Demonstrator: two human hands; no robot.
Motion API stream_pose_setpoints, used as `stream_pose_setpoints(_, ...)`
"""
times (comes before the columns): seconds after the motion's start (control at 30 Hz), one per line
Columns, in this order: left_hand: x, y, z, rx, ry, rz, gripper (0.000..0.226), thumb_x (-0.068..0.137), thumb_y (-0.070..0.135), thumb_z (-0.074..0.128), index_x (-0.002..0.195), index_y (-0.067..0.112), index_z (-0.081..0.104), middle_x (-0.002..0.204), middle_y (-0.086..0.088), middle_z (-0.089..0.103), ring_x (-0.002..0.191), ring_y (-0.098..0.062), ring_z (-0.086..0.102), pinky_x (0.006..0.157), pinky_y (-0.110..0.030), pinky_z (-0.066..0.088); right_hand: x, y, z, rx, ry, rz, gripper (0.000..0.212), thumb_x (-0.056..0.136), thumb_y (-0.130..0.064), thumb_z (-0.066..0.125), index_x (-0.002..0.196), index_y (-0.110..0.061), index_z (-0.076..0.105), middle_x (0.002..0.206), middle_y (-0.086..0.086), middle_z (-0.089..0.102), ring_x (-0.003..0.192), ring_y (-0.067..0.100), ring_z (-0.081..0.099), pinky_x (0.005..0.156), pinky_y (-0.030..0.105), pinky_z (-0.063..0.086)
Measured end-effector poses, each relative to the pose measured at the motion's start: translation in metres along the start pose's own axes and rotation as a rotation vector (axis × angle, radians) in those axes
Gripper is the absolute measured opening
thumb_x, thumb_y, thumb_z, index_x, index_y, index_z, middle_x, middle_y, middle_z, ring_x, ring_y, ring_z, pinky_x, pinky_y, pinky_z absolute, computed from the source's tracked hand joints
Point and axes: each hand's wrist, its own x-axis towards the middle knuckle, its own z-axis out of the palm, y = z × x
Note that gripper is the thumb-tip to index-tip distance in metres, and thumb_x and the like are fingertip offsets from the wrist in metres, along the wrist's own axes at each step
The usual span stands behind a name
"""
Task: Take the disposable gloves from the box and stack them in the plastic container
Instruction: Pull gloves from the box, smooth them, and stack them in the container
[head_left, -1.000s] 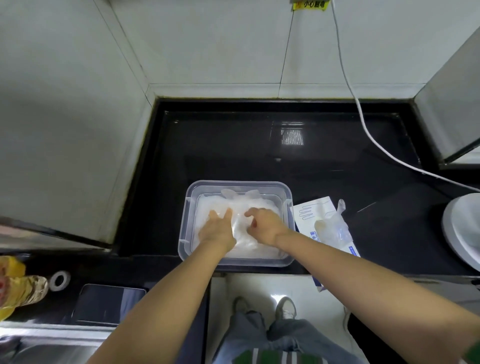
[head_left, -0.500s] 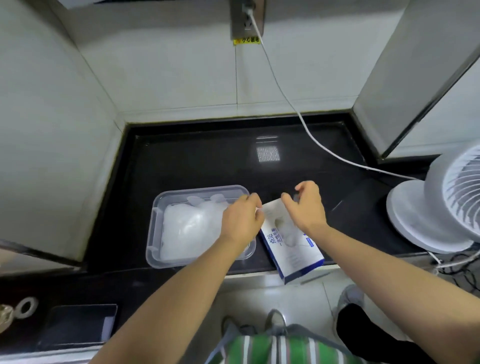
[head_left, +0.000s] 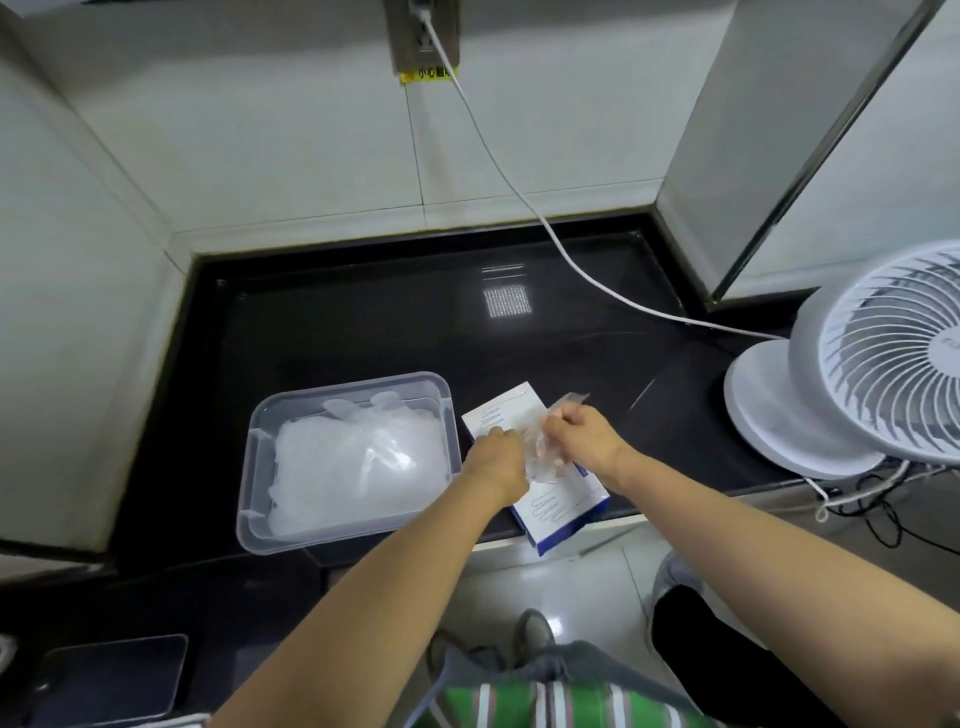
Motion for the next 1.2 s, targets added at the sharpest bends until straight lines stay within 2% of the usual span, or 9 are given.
stream_pose_setpoints(0.17,0.003,0.0,0.005,0.059,-0.018,0.016,0.061,0.09,0.02,0.064,0.144,0.012,0.036,0.137,-0.011,0.04,0.127,-0.03,0.039,0.103,-0.036,0.041,-0.004,-0.008,-0.01,0.262,0.082,-0.135,0.03,0.1,-0.023,0.051,0.071,-0.014,0.054,0.069,0.004,0.056,0.066,0.015,0.053,0.069,0.032,0.046)
stream_pose_setpoints(0.3,0.003,0.002,-0.003,-0.034,-0.043,-0.012,0.042,0.096,0.02,0.052,0.136,0.013,0.047,0.13,-0.014,0.05,0.12,-0.032,0.049,0.096,-0.037,0.044,-0.005,-0.028,-0.025,0.535,0.05,-0.228,0.028,0.087,-0.013,0.058,0.109,0.001,0.068,0.102,0.015,0.071,0.092,0.024,0.069,0.082,0.035,0.055)
stream_pose_setpoints(0.4,0.002,0.005,-0.02,-0.445,0.058,-0.153,0.035,0.097,0.023,0.038,0.108,0.003,0.064,0.114,-0.018,0.066,0.104,-0.034,0.061,0.088,-0.037,0.049,-0.007,-0.032,-0.028,0.601,0.004,-0.246,0.033,0.086,-0.009,0.064,0.113,0.009,0.062,0.098,0.011,0.071,0.088,0.022,0.07,0.079,0.035,0.056)
stream_pose_setpoints(0.5,-0.004,0.007,-0.034,-1.17,0.143,-0.214,0.047,0.097,0.035,0.03,0.089,0.01,0.069,0.094,-0.012,0.072,0.095,-0.03,0.066,0.093,-0.039,0.051,-0.006,-0.023,-0.023,0.553,-0.028,-0.235,0.013,0.088,-0.003,0.063,0.1,0.001,0.065,0.09,0.01,0.07,0.088,0.021,0.069,0.078,0.031,0.054)
stream_pose_setpoints(0.63,-0.006,-0.003,-0.041,-1.468,0.079,-0.2,0.042,0.088,0.053,0.062,0.102,0.015,0.072,0.099,-0.008,0.075,0.096,-0.024,0.071,0.091,-0.037,0.054,-0.012,-0.023,-0.013,0.511,-0.124,-0.197,0.022,0.091,0.005,0.051,0.106,-0.005,0.064,0.089,0.008,0.072,0.088,0.021,0.07,0.077,0.031,0.057)
stream_pose_setpoints(0.8,-0.011,-0.014,-0.04,-1.549,0.226,-0.23,0.027,0.084,0.022,0.076,0.107,0.009,0.072,0.101,-0.011,0.074,0.097,-0.029,0.07,0.093,-0.045,0.055,-0.01,-0.022,-0.004,0.456,-0.181,-0.145,0.039,0.085,-0.002,0.058,0.125,0.0,0.057,0.112,0.021,0.068,0.105,0.034,0.068,0.086,0.04,0.056)
stream_pose_setpoints(0.9,-0.02,-0.027,-0.047,-1.509,0.247,-0.189,0.019,0.088,0.016,0.071,0.106,0.008,0.071,0.09,-0.008,0.071,0.084,-0.023,0.067,0.079,-0.035,0.056,-0.01,-0.024,-0.003,0.383,-0.171,-0.187,0.028,0.079,-0.018,0.056,0.102,-0.003,0.062,0.1,0.01,0.068,0.093,0.023,0.067,0.083,0.036,0.052)
stream_pose_setpoints(1.03,-0.04,-0.056,-0.059,-1.362,0.142,-0.106,0.008,0.089,0.012,0.069,0.096,0.011,0.072,0.094,-0.01,0.063,0.08,-0.017,0.054,0.054,-0.016,0.044,-0.003,-0.037,0.003,0.493,-0.04,-0.201,0.034,0.087,-0.044,0.063,0.115,-0.025,0.058,0.123,0.0,0.065,0.113,0.016,0.064,0.105,0.042,0.047)
stream_pose_setpoints(1.2,-0.057,-0.095,-0.07,-1.147,-0.088,-0.107,0.033,0.08,0.028,0.079,0.105,0.008,0.073,0.095,-0.018,0.054,0.082,-0.022,0.047,0.069,-0.027,0.038,-0.011,-0.07,0.026,0.196,-0.235,-0.311,0.047,0.087,-0.05,0.069,0.125,-0.026,0.059,0.119,-0.006,0.065,0.11,0.009,0.063,0.1,0.028,0.047)
